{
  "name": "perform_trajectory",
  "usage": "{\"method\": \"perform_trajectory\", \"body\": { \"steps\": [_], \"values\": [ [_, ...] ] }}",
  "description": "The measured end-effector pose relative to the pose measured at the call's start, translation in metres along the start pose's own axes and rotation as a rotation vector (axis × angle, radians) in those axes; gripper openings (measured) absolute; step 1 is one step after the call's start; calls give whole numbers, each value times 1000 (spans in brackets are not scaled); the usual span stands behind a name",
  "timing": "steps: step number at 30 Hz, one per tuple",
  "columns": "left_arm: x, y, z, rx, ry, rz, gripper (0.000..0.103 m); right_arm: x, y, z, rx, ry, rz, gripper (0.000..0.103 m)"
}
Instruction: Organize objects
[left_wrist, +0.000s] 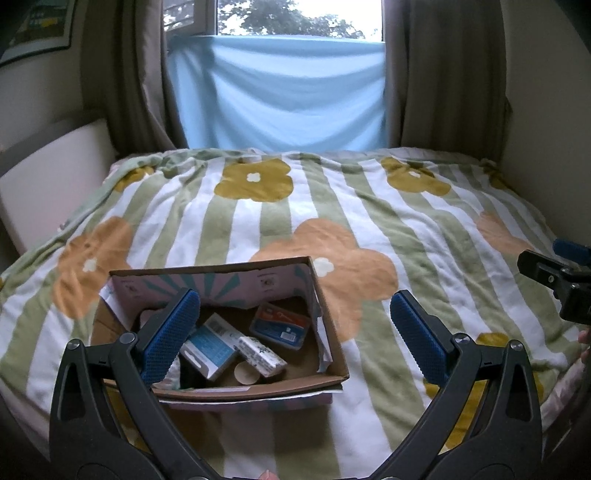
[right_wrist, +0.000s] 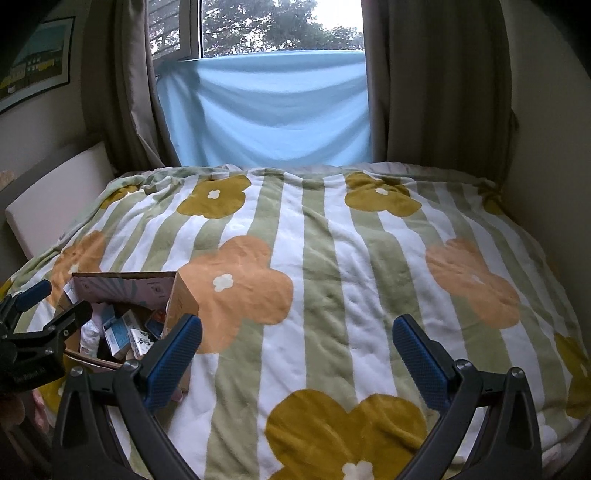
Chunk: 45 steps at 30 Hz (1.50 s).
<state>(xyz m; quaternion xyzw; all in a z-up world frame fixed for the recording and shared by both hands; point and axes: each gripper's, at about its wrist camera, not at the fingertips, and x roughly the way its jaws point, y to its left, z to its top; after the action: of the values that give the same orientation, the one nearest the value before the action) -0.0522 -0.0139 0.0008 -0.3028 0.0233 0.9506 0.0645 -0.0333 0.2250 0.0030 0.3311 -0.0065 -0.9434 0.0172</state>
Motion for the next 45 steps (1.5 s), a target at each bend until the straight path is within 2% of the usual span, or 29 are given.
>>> {"method": "perform_trajectory", "body": {
  "steps": [36,45],
  "values": [
    [1,8,-4,-52,11,-7,103,-1,9,3,2,-11,9,103],
    [-1,8,-4,-49,4,22,103,-2,14,4,3,-13,18,103]
  ]
}}
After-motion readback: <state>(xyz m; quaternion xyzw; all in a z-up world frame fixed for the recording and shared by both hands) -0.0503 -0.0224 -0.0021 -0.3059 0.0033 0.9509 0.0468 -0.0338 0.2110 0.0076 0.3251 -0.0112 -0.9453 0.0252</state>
